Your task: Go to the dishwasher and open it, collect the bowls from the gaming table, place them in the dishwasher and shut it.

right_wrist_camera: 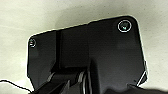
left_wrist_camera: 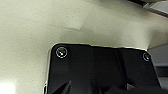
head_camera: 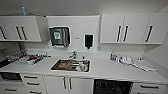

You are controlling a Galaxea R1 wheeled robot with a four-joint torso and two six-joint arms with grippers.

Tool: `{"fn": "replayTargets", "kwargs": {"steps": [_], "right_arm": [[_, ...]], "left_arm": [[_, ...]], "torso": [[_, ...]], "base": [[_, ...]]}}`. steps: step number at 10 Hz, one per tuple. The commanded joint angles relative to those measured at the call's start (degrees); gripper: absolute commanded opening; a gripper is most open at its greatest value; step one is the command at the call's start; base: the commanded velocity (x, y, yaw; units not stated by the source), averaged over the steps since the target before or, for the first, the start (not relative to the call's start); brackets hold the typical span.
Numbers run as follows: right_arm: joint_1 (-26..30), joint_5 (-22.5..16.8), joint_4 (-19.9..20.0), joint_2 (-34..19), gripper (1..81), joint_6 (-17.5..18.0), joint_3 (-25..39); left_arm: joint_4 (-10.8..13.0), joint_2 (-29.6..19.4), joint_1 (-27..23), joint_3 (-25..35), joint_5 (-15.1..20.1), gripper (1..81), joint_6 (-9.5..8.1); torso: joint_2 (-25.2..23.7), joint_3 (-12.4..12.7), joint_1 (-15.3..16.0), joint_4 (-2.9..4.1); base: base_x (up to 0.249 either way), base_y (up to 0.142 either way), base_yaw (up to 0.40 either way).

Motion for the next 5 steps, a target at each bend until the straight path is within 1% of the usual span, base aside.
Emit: {"fn": "replayTargets", "kwargs": {"steps": [1,5], "right_arm": [[3.7,-3.5,0.0,0.0,81.1,-0.2,0.0],[3.6,-3.5,-0.1,0.0,81.1,-0.2,0.0]], "left_arm": [[0.0,-0.7,-3.2,0.1,2.5,81.1,0.01],[0.1,-0.8,-3.2,0.0,2.6,81.1,0.01]], "torso": [[0.0,0.0,0.0,0.00],[0.0,0.0,0.0,0.00]], "base": [[0.000,0.000,0.183],[0.000,0.000,0.192]]}}
